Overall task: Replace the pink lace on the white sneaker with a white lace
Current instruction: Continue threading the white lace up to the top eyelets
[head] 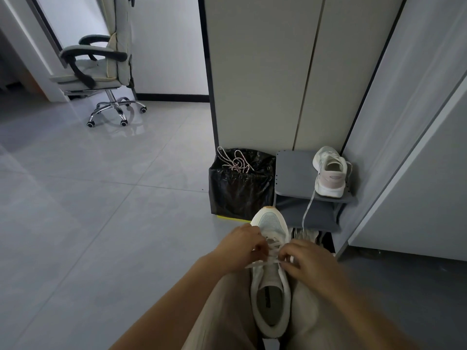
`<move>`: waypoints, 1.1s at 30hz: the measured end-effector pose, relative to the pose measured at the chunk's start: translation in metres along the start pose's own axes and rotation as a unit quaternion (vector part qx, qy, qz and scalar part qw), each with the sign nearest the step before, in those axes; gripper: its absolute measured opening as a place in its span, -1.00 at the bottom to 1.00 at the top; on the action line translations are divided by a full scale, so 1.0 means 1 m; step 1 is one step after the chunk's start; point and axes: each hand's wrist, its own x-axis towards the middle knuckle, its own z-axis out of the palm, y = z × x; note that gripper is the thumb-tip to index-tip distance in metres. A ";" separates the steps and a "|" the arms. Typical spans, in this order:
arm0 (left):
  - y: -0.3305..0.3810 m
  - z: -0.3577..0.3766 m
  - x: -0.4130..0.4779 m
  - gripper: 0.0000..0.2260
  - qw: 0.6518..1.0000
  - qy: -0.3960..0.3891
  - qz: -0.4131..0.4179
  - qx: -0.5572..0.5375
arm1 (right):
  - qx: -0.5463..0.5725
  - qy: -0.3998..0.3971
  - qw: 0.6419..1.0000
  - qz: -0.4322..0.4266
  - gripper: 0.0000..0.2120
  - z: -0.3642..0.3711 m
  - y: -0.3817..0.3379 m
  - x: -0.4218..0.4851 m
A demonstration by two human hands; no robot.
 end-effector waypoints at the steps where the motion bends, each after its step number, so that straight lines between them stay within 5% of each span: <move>1: 0.000 -0.001 0.001 -0.82 1.000 -0.009 0.002 -0.002 | -0.002 0.000 1.000 0.006 -0.83 -0.001 0.000 0.001; 8: -0.006 -0.006 0.006 -0.82 0.996 -0.053 0.030 -0.066 | 0.177 -0.072 0.972 0.139 -0.85 -0.006 -0.009 0.007; 14: -0.004 -0.005 0.002 -0.89 0.994 -0.028 0.044 -0.091 | 0.213 -0.107 0.949 0.205 -0.75 -0.008 -0.007 0.023; 20: -0.009 0.006 0.001 -0.88 0.996 0.027 0.076 -0.033 | 0.169 -0.070 0.974 0.133 -0.95 -0.011 0.000 0.014; 25: -0.011 0.010 -0.001 -0.88 0.993 0.048 0.080 -0.069 | 0.147 -0.071 0.986 0.045 -0.83 -0.006 0.000 0.006; 29: -0.014 0.009 -0.003 -0.87 0.988 0.041 0.053 -0.140 | 0.100 -0.057 0.992 0.043 -0.96 -0.005 -0.008 0.011; 33: -0.013 0.009 -0.004 -0.87 0.985 0.041 0.038 -0.163 | 0.087 -0.091 0.987 0.102 -0.85 -0.006 -0.013 0.015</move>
